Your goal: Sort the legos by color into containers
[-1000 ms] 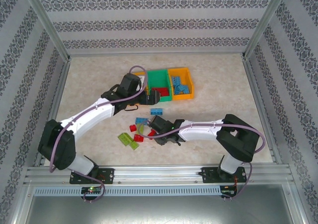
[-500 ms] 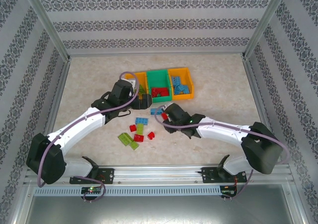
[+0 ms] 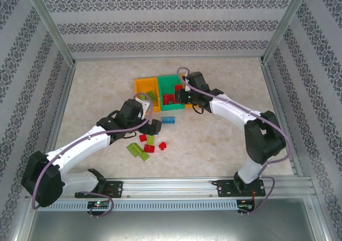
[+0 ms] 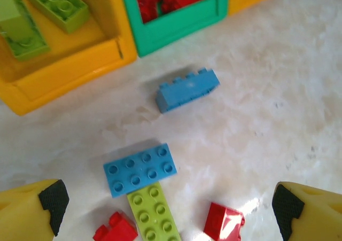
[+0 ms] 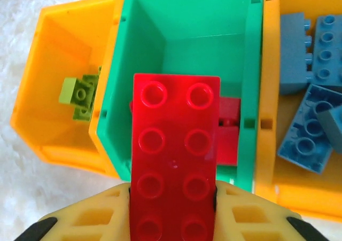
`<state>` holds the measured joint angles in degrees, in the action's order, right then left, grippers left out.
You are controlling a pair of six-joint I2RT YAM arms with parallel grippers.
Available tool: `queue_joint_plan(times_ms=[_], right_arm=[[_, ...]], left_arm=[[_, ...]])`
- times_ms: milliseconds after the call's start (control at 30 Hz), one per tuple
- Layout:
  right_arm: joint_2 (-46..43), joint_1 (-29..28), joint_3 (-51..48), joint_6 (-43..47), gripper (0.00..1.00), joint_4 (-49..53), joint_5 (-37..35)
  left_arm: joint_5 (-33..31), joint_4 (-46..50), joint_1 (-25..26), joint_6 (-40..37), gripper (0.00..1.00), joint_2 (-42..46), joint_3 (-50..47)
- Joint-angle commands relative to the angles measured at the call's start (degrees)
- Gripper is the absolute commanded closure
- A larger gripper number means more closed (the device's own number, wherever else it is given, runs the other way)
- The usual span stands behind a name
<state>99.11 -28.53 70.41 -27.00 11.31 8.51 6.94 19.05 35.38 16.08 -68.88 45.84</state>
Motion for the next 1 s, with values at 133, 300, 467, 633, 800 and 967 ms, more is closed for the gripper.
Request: queue_joint_plan(times_ms=[133,300,467,633,800,967], right_arm=[[10.2,1.8,11.2,-5.1,0.66,4.2,4.4],[14.5,3.1,15.2,-6.8,0.62,5.3,4.1],[16.8,3.5,17.3,-7.4,0.56,6.5,3.7],[17.4,3.5,17.4,-7.6,0.45,6.4,3.9],[15.8,3.4,16.1,-8.1,0.40,5.0,4.9],[12.9,2.9,13.9,-8.4,0.35,3.1,6.3]], left_arm=[[1.8,2.9,6.7,-8.2,0.02,-0.4,-1.7],[2.4,3.1,10.2,-8.8,0.05,-3.1,-1.8],[2.6,3.9,12.9,-9.3,0.08,-7.6,-1.0],[1.2,5.1,14.7,-9.3,0.13,-12.1,0.8],[0.7,5.9,15.4,-9.6,0.15,-15.7,2.1],[0.4,5.5,16.0,-9.7,0.18,-18.4,3.3]])
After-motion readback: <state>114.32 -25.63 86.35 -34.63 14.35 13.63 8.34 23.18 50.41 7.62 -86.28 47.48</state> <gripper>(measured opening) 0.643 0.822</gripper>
